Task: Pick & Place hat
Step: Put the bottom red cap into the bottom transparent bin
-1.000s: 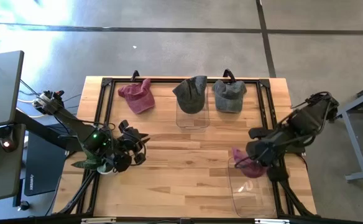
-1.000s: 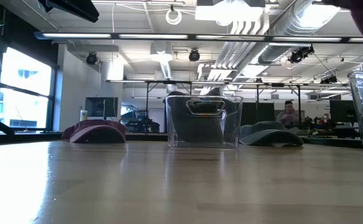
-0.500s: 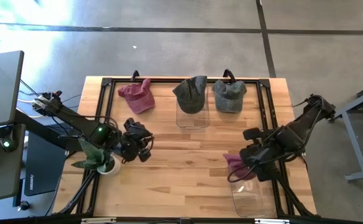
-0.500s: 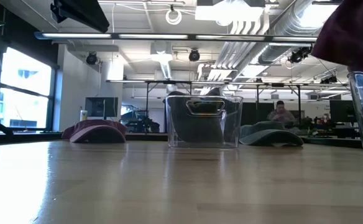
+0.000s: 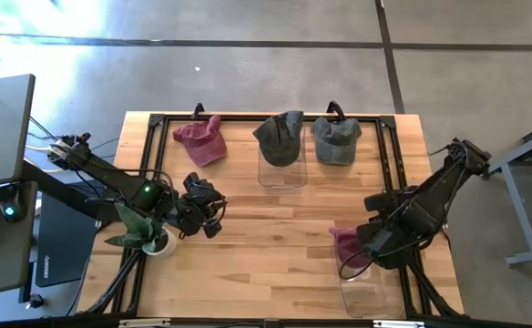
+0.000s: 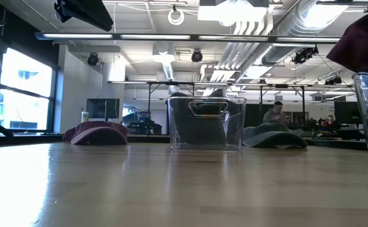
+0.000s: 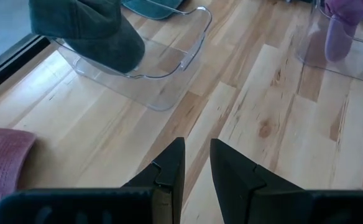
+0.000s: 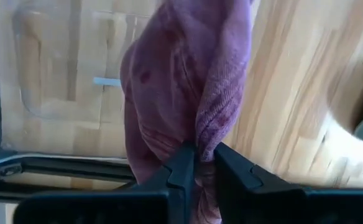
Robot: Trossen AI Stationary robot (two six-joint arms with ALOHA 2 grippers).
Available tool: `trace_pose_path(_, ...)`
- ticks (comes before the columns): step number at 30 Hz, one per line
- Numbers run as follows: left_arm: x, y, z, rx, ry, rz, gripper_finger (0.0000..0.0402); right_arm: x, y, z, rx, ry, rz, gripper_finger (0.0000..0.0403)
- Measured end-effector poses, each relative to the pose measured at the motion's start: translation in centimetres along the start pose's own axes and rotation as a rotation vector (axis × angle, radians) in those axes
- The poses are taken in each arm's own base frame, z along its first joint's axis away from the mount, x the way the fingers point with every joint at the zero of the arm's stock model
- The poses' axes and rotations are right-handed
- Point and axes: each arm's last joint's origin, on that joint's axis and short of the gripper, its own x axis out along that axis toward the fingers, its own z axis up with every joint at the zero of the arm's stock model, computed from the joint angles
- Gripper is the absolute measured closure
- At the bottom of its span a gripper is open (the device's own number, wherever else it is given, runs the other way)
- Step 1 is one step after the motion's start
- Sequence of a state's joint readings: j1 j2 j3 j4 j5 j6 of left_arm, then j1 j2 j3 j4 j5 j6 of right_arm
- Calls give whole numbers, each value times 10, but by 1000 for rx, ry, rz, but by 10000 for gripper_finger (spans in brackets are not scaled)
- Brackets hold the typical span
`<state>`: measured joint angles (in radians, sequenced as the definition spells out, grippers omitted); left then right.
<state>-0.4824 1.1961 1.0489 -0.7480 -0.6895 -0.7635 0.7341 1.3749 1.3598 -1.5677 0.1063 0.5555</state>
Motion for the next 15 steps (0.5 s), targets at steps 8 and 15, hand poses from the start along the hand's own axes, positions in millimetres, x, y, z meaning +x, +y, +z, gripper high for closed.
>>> trace_pose_path(8,0,0,0,-2,-2,-1,331,-3,-3,-2,172,-38,-33,265)
trace_pose_path(15,0,-2,2,-24,-21,-19,331,-24,-9,2,313,-99,32,210)
